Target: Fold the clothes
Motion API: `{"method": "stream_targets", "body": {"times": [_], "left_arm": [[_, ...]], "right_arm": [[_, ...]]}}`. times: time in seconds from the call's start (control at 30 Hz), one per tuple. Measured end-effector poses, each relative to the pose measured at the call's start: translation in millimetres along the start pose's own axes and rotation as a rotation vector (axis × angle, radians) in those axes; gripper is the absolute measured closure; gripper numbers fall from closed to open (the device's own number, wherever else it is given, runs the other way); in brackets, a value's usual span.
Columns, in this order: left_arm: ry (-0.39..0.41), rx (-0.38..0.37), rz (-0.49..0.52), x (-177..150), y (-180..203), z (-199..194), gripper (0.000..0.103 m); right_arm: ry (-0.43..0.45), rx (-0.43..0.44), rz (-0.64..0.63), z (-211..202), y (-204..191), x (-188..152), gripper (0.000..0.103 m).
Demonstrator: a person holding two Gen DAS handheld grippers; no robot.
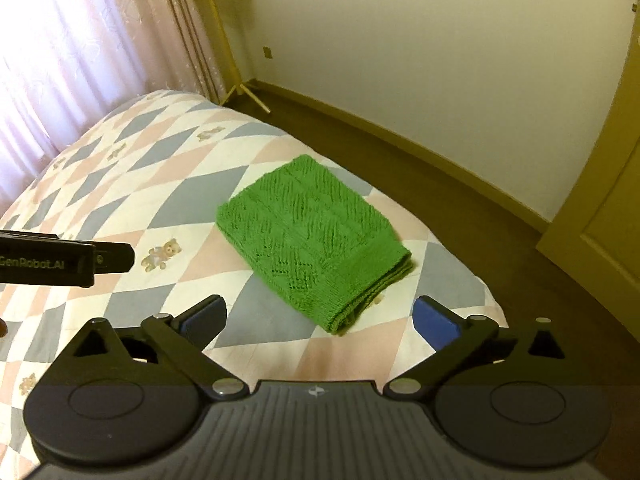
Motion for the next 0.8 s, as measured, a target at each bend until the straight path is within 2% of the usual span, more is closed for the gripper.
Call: {"method": "stream_targets", "body": {"times": [0.27, 0.53, 0.7, 0.8], "left_arm": [[0.051, 0.069, -0.035, 7, -12, -39, 0.001], [0.247, 0.162, -0.018, 26, -12, -91, 0.001], [0.329, 0.214, -0.001, 28, -9, -115, 0.001], [0.315, 0.193, -0.007, 24, -7, -118, 0.001]], "right_arm": [[0.027, 0.002, -0.004, -33, -2, 8, 0.001], [0.101, -0.004, -0.052, -65, -9, 19, 0.001], [0.184, -0.070, -0.099, -81, -13, 21, 0.000], [0.218, -0.149, -0.132, -86, -15, 17, 0.000]]}}
Point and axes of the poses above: each gripper's, at about its wrist camera, not at the fingertips, and z roughly the way its jaws point, y to its right, x to its top, the point moved 7 cm from there along z, roughly the way its jaws point, and after that the axes turned 2 degrees about z, right-handed, at the moved point
